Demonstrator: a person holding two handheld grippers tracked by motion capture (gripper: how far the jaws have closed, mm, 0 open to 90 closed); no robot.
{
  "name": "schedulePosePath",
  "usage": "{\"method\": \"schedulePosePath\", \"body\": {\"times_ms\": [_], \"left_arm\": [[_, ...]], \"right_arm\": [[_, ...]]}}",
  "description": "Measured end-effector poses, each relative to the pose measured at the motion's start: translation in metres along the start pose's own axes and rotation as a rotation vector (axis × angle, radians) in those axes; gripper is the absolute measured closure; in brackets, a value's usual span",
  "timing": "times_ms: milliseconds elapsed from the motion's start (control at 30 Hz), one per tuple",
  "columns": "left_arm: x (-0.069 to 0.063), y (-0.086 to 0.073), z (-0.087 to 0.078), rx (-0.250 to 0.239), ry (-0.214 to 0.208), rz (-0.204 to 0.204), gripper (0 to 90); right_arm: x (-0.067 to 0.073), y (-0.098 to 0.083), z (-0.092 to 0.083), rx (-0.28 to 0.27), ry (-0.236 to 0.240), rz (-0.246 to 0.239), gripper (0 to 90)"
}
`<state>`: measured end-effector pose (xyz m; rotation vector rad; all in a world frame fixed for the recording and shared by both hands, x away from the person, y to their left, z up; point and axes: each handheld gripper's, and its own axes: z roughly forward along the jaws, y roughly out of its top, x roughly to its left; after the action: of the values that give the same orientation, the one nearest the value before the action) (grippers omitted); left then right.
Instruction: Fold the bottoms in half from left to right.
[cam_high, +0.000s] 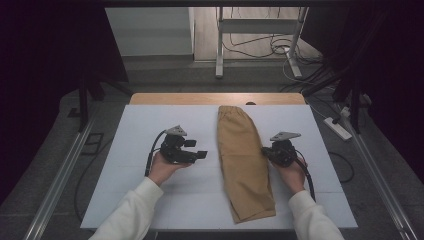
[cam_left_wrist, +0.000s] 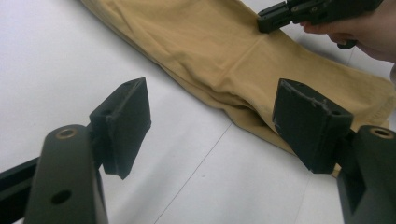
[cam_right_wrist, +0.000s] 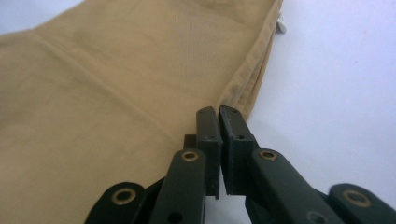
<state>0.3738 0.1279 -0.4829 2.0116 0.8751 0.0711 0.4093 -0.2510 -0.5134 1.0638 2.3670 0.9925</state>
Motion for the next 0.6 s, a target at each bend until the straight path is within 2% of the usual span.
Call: {"method": "schedulePosePath", "body": {"times_ms": [33, 100, 167, 300, 433, 600], "left_arm": [[0.0, 0.0, 0.0, 0.0, 0.0, 0.0, 27.1], [0.0, 0.0, 0.0, 0.0, 0.0, 0.001, 27.1], [0.0, 0.0, 0.0, 0.001, 0.0, 0.0, 27.0], [0.0, 0.0, 0.0, 0.001, 0.002, -0.001, 26.9], [0.0, 0.0, -0.001, -0.002, 0.004, 0.002, 26.8], [0.001, 0.0, -0.001, 0.0, 0.006, 0.001, 26.6]], "right_arm": [[0.0, 0.0, 0.001, 0.007, -0.005, -0.004, 80.0], [0.003, 0.0, 0.001, 0.01, -0.057, -0.019, 65.5], [0.005, 0.001, -0.002, -0.017, -0.083, -0.015, 56.7], [0.011, 0.007, -0.011, -0.059, -0.047, -0.021, 47.1], [0.024, 0.012, -0.015, -0.081, 0.008, -0.058, 45.1], [0.04, 0.015, -0.019, -0.076, 0.064, -0.098, 42.8]]}}
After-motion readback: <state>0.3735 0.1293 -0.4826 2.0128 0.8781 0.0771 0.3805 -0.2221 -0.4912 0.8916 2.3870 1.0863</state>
